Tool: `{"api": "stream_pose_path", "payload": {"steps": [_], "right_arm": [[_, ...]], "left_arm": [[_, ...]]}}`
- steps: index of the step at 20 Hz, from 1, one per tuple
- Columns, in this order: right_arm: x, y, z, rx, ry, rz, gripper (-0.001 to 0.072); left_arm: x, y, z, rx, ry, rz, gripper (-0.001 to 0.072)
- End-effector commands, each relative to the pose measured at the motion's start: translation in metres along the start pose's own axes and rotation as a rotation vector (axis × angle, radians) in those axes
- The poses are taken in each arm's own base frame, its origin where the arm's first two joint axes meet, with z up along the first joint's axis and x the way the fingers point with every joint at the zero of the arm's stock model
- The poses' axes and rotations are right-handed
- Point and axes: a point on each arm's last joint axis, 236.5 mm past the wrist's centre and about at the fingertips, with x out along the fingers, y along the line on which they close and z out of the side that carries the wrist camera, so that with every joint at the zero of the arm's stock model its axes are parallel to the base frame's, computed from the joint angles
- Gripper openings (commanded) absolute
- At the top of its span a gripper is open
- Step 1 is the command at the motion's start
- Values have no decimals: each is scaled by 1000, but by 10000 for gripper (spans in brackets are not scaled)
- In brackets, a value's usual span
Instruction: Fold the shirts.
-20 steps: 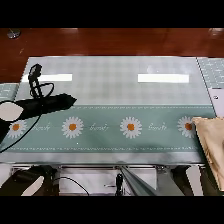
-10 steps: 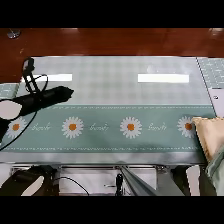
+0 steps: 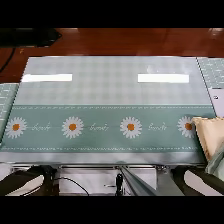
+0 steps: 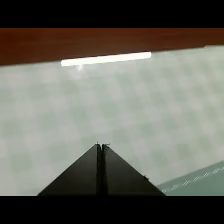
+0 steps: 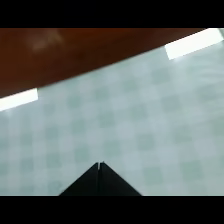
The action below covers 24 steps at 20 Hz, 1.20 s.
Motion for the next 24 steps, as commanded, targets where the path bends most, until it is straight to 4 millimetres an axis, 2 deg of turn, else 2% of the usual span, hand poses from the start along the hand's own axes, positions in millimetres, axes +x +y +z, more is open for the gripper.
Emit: {"api": "stream_pose_path", "payload": {"steps": [1,2,4,5,6,9,24], "right_arm": [[104,50,-93,-461,296,-176,17],[125,40,-123,-471,382,-214,17],[153,12,-179,-320,534,-273,17],[158,2,-198,-269,577,-289,18],[161,-6,-206,-235,586,-307,18],[161,-15,-200,-252,562,-342,18],[159,-16,-199,-253,561,-349,18]], "left_arm": [[20,48,-78,10,342,210,29],[36,55,-113,-5,417,214,29],[53,73,-173,-40,552,231,29],[55,78,-189,-52,592,237,30],[57,81,-198,-61,607,242,29],[60,82,-194,-58,584,241,30],[60,81,-195,-63,587,239,29]]}}
